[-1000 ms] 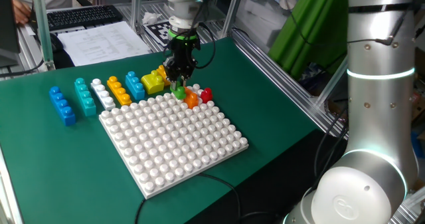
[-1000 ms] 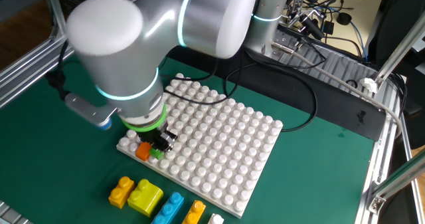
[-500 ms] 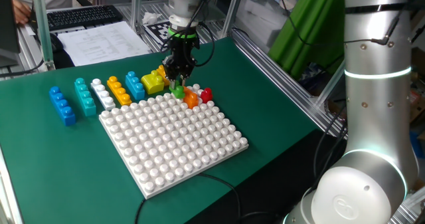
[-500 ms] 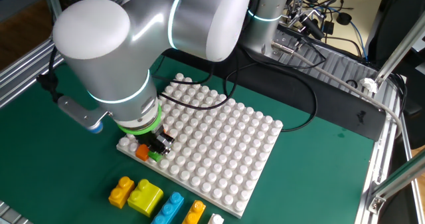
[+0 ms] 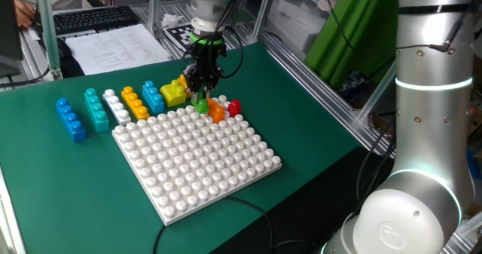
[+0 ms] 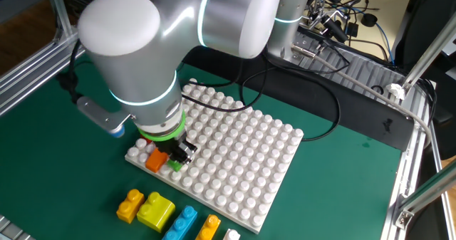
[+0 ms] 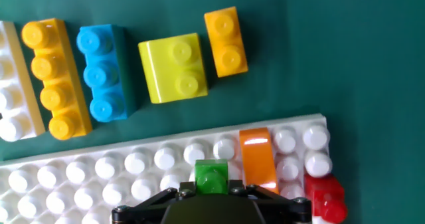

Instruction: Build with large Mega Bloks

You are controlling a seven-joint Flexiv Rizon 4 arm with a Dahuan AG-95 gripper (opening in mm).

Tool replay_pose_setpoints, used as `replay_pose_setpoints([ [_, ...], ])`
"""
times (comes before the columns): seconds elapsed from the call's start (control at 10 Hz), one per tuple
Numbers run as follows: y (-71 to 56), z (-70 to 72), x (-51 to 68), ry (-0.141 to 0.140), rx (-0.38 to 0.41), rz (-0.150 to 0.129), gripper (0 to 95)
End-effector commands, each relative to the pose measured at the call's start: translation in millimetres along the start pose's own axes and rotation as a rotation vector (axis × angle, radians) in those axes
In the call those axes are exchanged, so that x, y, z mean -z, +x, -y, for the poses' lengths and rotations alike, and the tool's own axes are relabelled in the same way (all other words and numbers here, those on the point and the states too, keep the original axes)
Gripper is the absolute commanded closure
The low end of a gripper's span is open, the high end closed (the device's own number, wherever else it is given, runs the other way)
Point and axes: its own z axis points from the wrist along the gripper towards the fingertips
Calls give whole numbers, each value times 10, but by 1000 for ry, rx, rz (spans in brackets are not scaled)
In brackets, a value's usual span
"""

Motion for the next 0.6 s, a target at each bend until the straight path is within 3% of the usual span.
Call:
replay_pose_setpoints([
  [0.1, -15, -14, -10, 6, 9, -2, 950],
  [0.6, -32, -75, -109, 21, 13, 19, 950],
])
